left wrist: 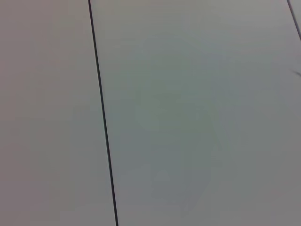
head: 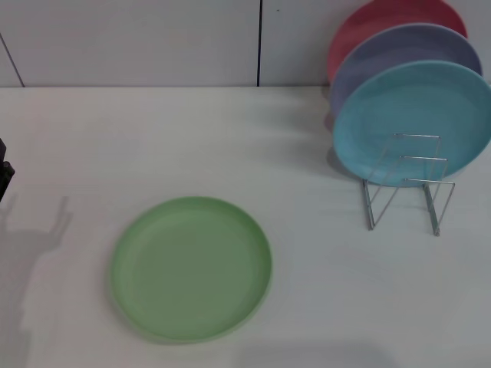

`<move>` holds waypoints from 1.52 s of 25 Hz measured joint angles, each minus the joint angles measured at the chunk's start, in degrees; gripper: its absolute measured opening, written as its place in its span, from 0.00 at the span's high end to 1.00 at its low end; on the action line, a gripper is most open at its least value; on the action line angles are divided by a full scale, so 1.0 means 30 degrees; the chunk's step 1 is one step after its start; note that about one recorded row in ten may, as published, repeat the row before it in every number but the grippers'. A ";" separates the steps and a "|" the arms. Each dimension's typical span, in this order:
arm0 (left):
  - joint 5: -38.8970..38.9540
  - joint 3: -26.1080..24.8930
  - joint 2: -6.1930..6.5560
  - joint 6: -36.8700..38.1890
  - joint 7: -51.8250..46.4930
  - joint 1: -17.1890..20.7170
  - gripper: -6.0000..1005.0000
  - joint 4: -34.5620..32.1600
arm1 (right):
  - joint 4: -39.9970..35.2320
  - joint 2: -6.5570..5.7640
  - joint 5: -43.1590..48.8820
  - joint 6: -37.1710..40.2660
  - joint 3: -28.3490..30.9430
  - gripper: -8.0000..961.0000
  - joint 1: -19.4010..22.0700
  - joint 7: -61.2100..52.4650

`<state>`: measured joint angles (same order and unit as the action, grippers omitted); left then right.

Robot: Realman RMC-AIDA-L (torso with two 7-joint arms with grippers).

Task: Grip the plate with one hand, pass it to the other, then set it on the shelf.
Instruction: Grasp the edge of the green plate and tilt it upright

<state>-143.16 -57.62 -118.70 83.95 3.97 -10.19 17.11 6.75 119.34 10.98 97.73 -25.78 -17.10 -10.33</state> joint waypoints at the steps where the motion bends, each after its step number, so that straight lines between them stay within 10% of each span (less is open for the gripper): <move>1: -0.0001 0.0001 -0.0006 0.0001 -0.0001 -0.0017 0.14 -0.0020 | -0.0003 0.0001 -0.0021 -0.0001 0.0047 0.20 0.0003 -0.0005; 21: -0.0172 0.0520 0.0493 -0.1804 -0.0024 0.0270 0.14 0.2387 | 0.0025 0.0025 0.0008 -0.0116 -0.0109 0.20 -0.0188 -0.0158; 25: -0.1076 0.0331 0.2098 -0.6834 0.0424 0.1532 0.14 0.7976 | 0.0025 0.0031 0.0016 -0.0037 -0.0109 0.20 -0.0132 -0.0491; 29: -0.3437 -0.1591 0.3940 -1.6995 0.0522 0.3775 0.14 1.7112 | -0.0020 0.0008 0.0025 -0.0099 -0.0107 0.20 -0.0115 -0.1038; 33: -0.4131 -0.3827 0.3825 -2.5008 0.0741 0.4448 0.14 2.2212 | -0.0023 -0.0013 0.0030 -0.0111 -0.0119 0.21 -0.0169 -0.1080; 34: -0.4370 -0.4992 0.3188 -2.9536 0.1505 0.4486 0.14 2.4279 | -0.0023 -0.0023 0.0032 -0.0190 -0.0134 0.21 -0.0230 -0.1085; 38: -0.4534 -0.6650 0.1592 -3.4864 0.3658 0.4266 0.14 2.6284 | -0.0029 -0.0027 0.0034 -0.0459 -0.0138 0.21 -0.0304 -0.1091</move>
<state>-156.76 -77.57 -113.93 -20.64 14.95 2.61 95.97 6.66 119.26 11.08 96.35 -26.19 -18.02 -13.61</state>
